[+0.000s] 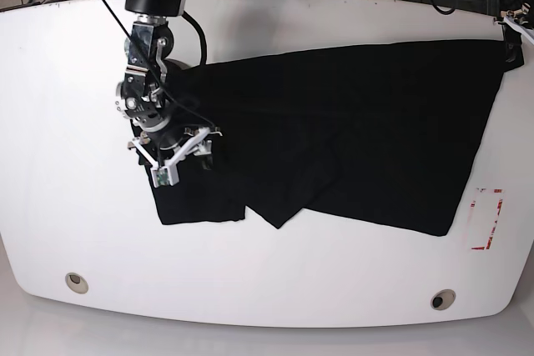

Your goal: Layout the t-shirt on the table in an organized manner, then fold the t-shirt properly

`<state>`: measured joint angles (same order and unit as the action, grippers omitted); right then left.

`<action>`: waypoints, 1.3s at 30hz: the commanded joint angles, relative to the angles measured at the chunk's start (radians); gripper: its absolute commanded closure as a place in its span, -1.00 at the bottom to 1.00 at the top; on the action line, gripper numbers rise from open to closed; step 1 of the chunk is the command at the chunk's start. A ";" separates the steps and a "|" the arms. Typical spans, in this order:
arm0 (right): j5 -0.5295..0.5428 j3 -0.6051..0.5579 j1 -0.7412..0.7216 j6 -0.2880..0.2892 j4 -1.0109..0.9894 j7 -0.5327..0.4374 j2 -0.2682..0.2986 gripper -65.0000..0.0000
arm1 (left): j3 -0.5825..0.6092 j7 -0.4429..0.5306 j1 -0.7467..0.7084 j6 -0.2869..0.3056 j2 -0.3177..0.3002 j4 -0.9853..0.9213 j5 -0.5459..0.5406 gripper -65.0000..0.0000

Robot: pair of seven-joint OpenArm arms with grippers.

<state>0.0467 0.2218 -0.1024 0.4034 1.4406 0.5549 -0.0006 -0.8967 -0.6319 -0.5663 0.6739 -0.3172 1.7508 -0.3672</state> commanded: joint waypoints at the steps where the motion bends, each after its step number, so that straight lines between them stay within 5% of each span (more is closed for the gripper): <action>1: 0.009 0.000 -0.067 0.005 -0.044 -0.023 0.007 -0.39 | -0.009 0.020 -0.005 -0.001 -0.018 0.014 -0.010 -0.24; 18: 0.009 0.000 -0.176 0.005 -0.231 -0.046 0.007 -0.39 | -0.009 0.020 -0.004 -0.001 -0.018 0.014 -0.010 -0.24; 39: 0.009 0.153 -0.109 -0.004 -0.018 0.024 0.087 -0.39 | 0.037 0.019 0.062 -0.006 -0.015 0.013 -0.010 -0.24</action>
<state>0.0517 0.3527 -0.2028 0.4007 1.4048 0.5884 0.0772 -0.8486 -0.6277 -0.5114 0.6743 -0.3119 1.7493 -0.3714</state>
